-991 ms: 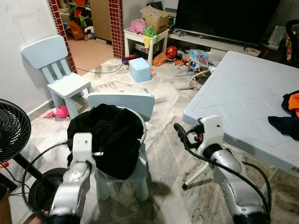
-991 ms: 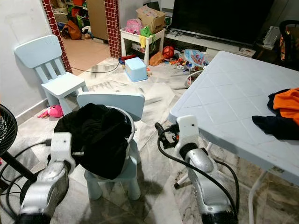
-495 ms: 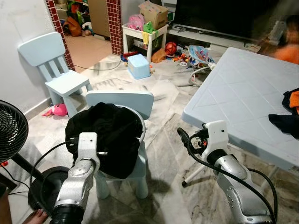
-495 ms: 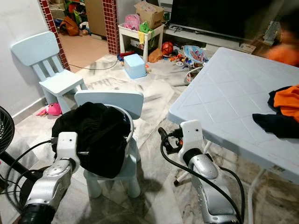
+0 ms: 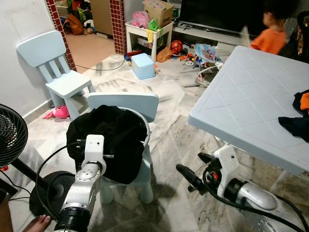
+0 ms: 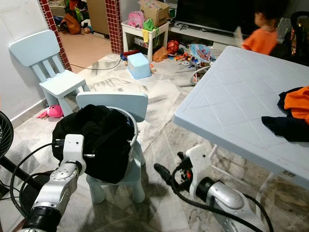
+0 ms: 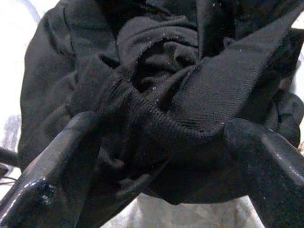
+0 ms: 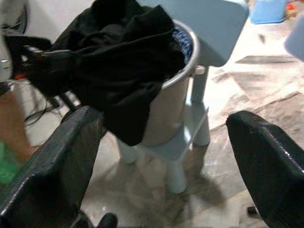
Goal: Hang hanger
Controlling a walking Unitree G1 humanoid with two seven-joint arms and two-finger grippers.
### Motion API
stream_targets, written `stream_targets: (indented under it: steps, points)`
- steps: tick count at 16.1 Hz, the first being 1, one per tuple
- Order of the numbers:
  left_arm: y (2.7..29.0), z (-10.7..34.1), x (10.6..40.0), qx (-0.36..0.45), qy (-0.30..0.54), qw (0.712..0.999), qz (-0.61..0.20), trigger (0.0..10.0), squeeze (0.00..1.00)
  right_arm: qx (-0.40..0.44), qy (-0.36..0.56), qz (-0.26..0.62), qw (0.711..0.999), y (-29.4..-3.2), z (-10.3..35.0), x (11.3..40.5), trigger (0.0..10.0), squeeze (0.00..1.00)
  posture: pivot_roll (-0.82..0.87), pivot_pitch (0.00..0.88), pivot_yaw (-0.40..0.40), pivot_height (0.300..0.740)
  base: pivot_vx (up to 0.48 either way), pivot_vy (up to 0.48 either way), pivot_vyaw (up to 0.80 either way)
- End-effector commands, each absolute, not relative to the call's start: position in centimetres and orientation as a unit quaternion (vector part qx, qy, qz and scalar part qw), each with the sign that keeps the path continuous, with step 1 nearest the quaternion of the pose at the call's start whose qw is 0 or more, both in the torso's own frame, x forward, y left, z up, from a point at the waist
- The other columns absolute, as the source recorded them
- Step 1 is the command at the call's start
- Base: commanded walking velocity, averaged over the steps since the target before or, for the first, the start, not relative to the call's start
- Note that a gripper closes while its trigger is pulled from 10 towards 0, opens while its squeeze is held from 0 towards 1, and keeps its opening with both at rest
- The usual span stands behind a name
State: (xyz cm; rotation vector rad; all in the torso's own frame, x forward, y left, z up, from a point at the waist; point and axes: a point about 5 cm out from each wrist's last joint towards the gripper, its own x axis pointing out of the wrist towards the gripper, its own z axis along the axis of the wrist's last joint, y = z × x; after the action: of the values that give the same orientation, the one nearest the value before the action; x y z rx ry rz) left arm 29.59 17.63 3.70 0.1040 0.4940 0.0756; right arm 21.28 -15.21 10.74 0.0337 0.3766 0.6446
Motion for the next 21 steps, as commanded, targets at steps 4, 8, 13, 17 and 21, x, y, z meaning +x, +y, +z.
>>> stream_targets:
  steps: [4, 8, 13, 17, 21]
  points:
    - [17.2, 3.7, 30.6, 0.054, 0.240, 0.969, 0.028, 9.5, 0.00, 0.014, 0.184, 0.346, 0.920, -14.5, 11.8, 20.3, 10.0, 0.00, -0.15, 0.056, -0.037, 0.740, 0.000, 0.000, 0.00]
    - [16.9, 3.7, 31.0, 0.061, 0.228, 0.972, 0.020, 6.4, 0.00, 0.013, 0.190, 0.345, 0.919, -14.6, 12.0, 20.2, 10.0, 0.00, -0.16, 0.057, -0.038, 0.740, 0.000, 0.000, 0.00]
    - [17.0, 3.8, 31.4, 0.060, 0.219, 0.974, 0.017, 0.0, 0.00, 0.009, 0.189, 0.342, 0.920, -14.5, 12.0, 20.5, 10.0, 0.00, -0.16, 0.051, -0.036, 0.740, 0.000, 0.000, 0.00]
    - [17.4, 3.6, 31.5, 0.066, 0.223, 0.972, 0.020, 0.0, 0.00, 0.009, 0.188, 0.345, 0.919, -14.2, 12.0, 20.6, 10.0, 0.00, -0.16, 0.049, -0.036, 0.740, 0.000, 0.000, 0.00]
    - [17.4, 3.4, 31.4, 0.066, 0.233, 0.970, 0.017, 0.0, 0.00, 0.006, 0.188, 0.349, 0.918, -14.1, 12.0, 20.8, 10.0, 0.00, -0.16, 0.048, -0.035, 0.740, 0.000, 0.000, 0.00]
